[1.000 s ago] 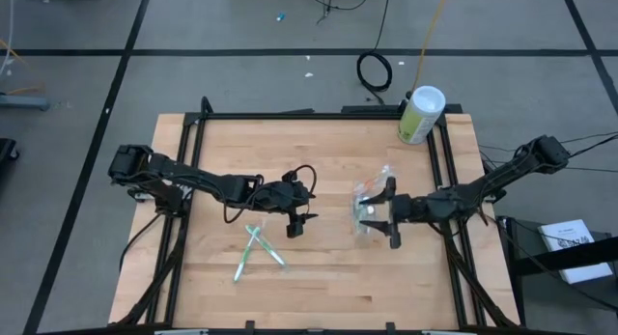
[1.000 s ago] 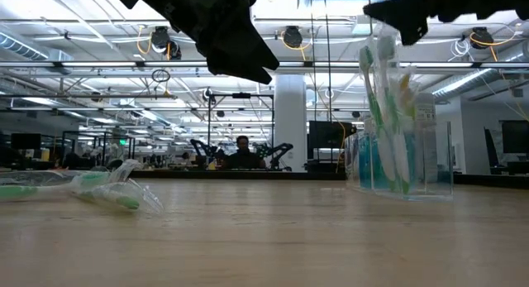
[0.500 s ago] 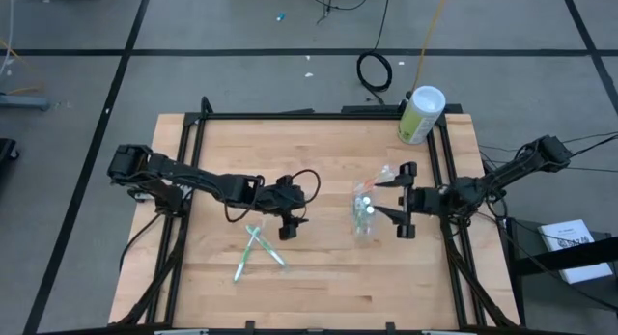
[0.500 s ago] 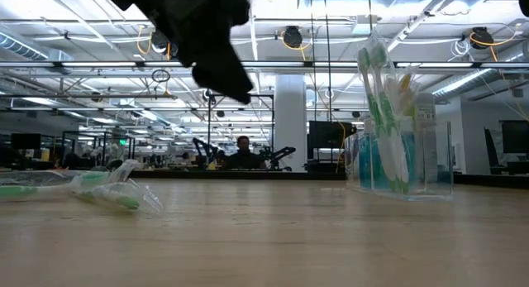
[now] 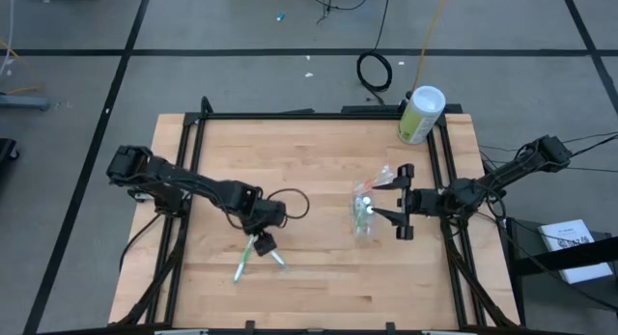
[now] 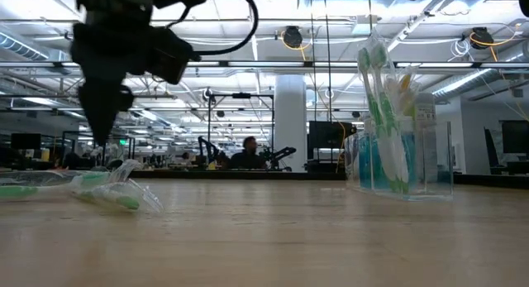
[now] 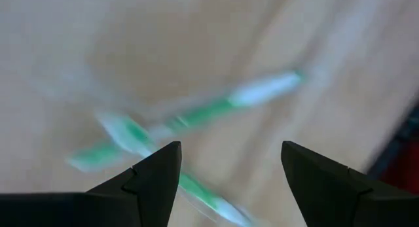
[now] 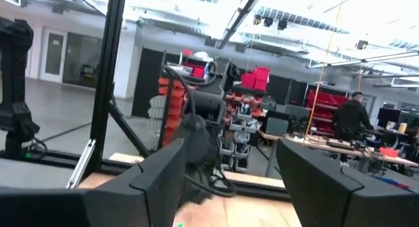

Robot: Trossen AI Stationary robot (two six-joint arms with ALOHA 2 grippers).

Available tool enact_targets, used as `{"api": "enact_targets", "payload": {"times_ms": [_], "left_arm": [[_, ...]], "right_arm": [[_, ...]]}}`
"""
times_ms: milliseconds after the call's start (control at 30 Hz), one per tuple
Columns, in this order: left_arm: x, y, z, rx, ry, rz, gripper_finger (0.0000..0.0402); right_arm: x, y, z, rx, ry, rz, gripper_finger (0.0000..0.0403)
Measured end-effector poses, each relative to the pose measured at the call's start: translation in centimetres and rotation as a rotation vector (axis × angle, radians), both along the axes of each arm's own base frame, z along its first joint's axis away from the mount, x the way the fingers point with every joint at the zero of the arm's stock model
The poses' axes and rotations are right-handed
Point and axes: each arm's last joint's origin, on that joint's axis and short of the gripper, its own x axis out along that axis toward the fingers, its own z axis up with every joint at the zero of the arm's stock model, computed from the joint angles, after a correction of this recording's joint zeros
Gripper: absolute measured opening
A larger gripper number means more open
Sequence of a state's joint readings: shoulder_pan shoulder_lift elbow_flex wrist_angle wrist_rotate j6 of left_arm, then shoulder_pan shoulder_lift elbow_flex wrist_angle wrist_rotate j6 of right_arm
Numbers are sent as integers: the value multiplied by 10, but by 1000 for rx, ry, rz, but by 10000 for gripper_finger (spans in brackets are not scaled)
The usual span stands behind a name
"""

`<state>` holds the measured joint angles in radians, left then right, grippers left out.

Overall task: Pick & Place toothbrushing station
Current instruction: Put the green toothbrush into the bottom of the transparent organizer

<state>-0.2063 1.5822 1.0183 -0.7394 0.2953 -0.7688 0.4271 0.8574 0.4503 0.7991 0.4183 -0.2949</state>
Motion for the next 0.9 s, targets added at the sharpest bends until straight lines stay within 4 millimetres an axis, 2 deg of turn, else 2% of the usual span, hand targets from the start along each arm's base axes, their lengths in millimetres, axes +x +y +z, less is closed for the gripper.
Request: {"api": "enact_targets", "payload": {"times_ms": [200, 400, 533, 733, 900], "left_arm": [[-15, -34, -1, -81, 150, 85, 269], [-21, -52, -12, -64, 293, 249, 269], [-25, -70, -28, -54, 418, 369, 269], [-29, -98, -62, -85, 624, 415, 269], [-24, -110, -77, -121, 618, 388, 269]], "right_arm": [[1, 0, -3, -12, 30, 1, 231], [1, 0, -3, -8, 28, 5, 227], [1, 1, -3, -11, 33, 5, 228], [1, 1, -4, -15, 38, 5, 225], [1, 1, -4, -10, 38, 7, 222]]}}
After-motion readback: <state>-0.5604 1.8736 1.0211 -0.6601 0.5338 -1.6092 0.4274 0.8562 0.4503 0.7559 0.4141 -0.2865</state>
